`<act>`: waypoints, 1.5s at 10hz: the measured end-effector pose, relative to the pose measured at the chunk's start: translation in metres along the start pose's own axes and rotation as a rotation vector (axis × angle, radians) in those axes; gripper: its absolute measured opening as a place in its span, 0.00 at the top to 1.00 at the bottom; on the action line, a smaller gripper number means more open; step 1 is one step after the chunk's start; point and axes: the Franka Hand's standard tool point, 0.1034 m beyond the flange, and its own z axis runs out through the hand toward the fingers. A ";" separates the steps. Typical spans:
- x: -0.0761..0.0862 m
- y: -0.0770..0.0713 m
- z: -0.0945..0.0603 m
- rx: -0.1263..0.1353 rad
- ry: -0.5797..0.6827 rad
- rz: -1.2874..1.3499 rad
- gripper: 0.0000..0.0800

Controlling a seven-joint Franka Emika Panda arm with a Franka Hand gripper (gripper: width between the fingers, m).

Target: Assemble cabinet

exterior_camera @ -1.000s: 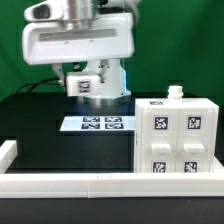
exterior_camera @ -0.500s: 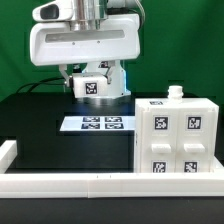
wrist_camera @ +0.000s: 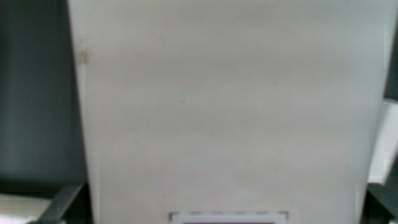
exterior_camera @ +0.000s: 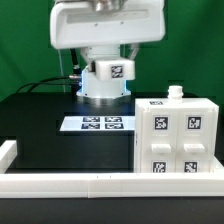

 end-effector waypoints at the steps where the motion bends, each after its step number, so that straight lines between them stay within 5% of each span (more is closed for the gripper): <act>1: 0.016 -0.007 -0.006 -0.004 0.000 -0.025 0.31; 3: 0.042 -0.018 -0.008 0.008 -0.046 -0.073 0.31; 8: 0.046 -0.018 -0.005 0.006 -0.039 -0.072 0.31; 12: 0.088 -0.046 -0.003 0.010 -0.013 -0.106 0.31; 15: 0.095 -0.055 0.007 0.011 -0.005 -0.121 0.31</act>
Offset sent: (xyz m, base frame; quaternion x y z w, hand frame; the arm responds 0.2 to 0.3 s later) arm 0.0000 0.0000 0.0000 0.0000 0.0000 0.0000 1.0000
